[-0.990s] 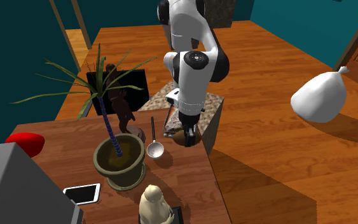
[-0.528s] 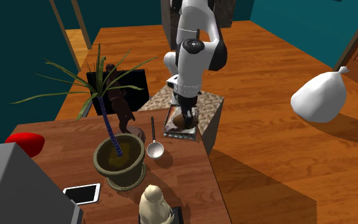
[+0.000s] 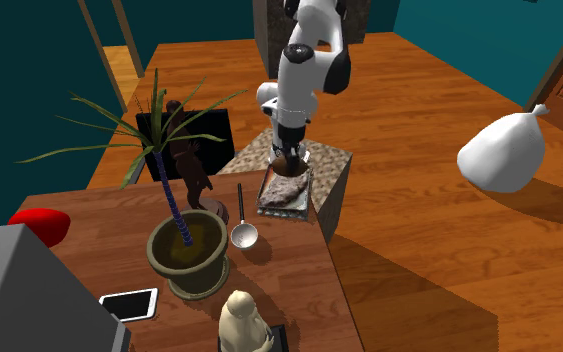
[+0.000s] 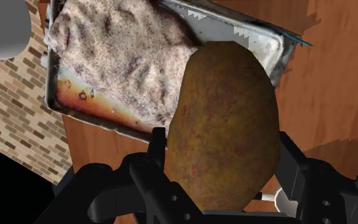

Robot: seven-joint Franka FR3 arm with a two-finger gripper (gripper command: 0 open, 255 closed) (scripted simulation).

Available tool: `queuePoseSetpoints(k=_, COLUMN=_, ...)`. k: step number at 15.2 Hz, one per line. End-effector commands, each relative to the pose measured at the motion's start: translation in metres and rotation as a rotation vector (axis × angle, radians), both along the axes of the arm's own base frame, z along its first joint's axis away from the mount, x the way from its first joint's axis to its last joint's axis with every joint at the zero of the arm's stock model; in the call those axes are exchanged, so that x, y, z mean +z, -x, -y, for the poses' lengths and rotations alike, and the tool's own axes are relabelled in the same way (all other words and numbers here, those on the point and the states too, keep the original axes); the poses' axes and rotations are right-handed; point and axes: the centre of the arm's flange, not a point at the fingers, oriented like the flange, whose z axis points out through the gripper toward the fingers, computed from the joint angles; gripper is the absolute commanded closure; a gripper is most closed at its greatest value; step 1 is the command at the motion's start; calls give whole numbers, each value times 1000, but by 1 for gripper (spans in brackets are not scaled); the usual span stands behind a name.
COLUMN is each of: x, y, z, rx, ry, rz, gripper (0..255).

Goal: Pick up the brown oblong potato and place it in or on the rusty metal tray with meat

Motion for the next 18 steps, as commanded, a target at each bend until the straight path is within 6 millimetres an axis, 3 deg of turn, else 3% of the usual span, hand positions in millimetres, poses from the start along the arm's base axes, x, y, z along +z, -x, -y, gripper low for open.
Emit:
queuePoseSetpoints(k=1, x=2, y=22, z=14, rx=1, ry=-2, rz=1, gripper=255)
queuePoseSetpoints(k=4, x=2, y=52, z=32, rx=1, ry=-2, rz=1, gripper=255)
queuePoseSetpoints(k=18, x=-73, y=52, z=32, rx=1, ry=-2, rz=1, gripper=255)
